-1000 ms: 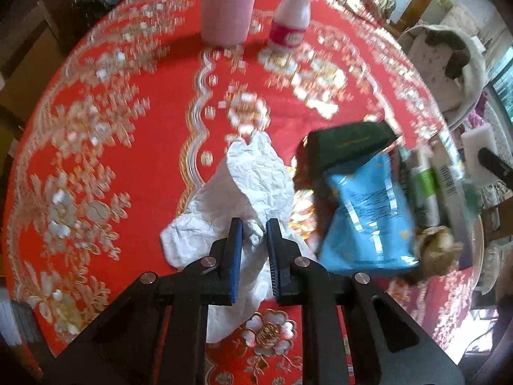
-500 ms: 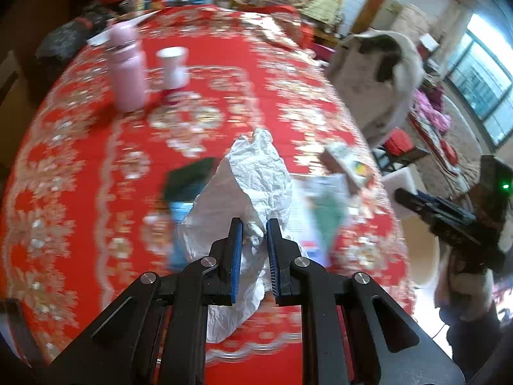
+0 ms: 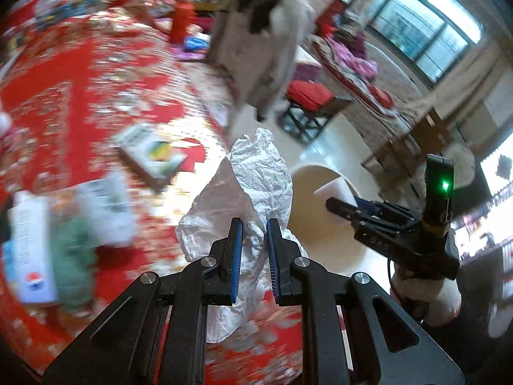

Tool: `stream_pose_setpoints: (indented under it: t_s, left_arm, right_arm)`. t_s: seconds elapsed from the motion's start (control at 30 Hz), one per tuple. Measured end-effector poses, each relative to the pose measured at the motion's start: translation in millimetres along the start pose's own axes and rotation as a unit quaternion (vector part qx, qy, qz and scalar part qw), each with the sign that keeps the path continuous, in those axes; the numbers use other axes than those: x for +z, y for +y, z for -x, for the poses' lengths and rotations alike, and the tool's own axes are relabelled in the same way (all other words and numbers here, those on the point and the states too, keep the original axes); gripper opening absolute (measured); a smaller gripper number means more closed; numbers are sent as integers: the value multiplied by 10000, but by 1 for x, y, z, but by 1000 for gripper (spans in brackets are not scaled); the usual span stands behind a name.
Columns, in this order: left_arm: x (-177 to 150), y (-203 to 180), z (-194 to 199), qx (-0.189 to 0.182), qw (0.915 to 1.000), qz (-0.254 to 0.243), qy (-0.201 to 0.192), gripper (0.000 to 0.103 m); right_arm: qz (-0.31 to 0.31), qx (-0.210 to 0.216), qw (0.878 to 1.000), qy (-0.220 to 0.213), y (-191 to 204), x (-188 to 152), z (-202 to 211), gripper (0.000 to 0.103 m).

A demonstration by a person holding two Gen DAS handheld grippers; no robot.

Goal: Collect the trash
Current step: 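Carry tissue and foam block over the beige bucket and open both tools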

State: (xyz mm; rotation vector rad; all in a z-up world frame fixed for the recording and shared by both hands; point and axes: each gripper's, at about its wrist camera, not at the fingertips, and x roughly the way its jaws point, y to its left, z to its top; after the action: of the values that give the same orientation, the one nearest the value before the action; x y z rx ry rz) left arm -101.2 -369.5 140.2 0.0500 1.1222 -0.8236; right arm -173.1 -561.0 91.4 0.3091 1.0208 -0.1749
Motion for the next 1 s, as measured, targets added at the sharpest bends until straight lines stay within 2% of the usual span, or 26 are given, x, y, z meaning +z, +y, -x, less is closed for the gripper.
stream_pose_setpoints:
  t_s: [0.2, 0.3, 0.37, 0.4, 0.47, 0.53, 0.6, 0.83, 1.0]
  left_arm:
    - [5, -52, -52, -223, 9992, -159, 300, 13]
    - [6, -69, -73, -286, 9987, -202, 366, 13]
    - [6, -77, -86, -335, 9984, -215, 397, 14]
    - [7, -79, -91, -374, 9982, -199, 424, 16]
    - [7, -83, -103, -547, 9973, -139, 467, 29]
    - [7, -84, -111, -683, 9964, -9, 500, 44]
    - [5, -83, -115, -758, 9955, 121, 547, 47]
    - [3, -77, -106, -554, 9971, 138, 512, 47]
    - [-2, -63, -88, -114, 9995, 80, 296, 47]
  right_arm:
    - [-505, -299, 9981, 160, -58, -20, 3, 28]
    - [-687, -401, 9965, 237, -73, -27, 3, 28]
    - [-776, -486, 9955, 257, -81, -29, 3, 36]
    - [-827, -538, 9948, 253, -85, -30, 3, 38]
    - [-936, -586, 9936, 235, -93, -32, 5, 47]
    - [-992, -624, 9928, 236, -97, -35, 7, 51]
    - [-1011, -656, 9924, 243, -100, -37, 9, 57]
    - [-943, -633, 9933, 226, -95, -36, 9, 60]
    - [-777, -579, 9951, 189, -80, -33, 6, 60]
